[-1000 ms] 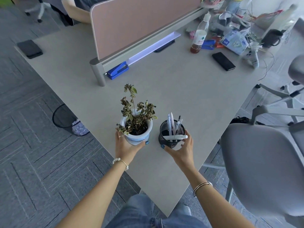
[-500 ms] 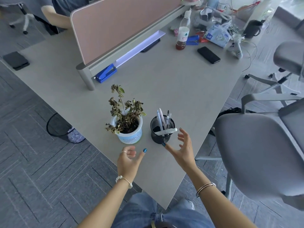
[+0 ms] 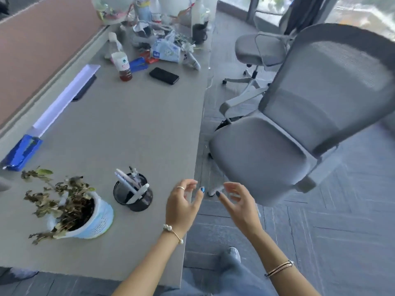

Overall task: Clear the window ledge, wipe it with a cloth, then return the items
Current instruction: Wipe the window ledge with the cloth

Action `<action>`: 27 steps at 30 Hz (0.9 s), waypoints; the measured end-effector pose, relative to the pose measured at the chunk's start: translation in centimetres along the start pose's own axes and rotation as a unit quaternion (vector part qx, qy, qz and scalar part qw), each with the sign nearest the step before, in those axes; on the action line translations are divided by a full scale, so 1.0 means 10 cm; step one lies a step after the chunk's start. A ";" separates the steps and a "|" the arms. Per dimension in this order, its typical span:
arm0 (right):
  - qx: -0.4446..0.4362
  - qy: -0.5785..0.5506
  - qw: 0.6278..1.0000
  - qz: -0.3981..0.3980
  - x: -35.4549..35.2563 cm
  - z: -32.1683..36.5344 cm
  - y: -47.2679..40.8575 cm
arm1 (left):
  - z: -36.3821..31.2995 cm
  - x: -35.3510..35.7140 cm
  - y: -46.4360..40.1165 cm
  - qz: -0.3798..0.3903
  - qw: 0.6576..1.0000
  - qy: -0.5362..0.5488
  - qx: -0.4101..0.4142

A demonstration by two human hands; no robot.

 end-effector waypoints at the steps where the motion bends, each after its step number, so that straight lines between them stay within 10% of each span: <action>1: 0.010 -0.003 1.000 -0.025 -0.18 -0.05 0.07 | -0.11 0.12 -0.06 0.024 0.999 -0.019 0.015; 27: 0.263 -0.033 0.860 -0.436 -4.41 -2.09 2.94 | -3.11 4.92 0.26 0.412 0.797 -0.257 0.359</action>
Point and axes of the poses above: each hand's wrist, its own y-axis away from the middle knuckle, its own x-axis out of the palm, z = x × y, the point moved 3 cm from there along -y, towards the middle knuckle, and after that the axes turned 12 degrees about z, right-handed, at the moved point
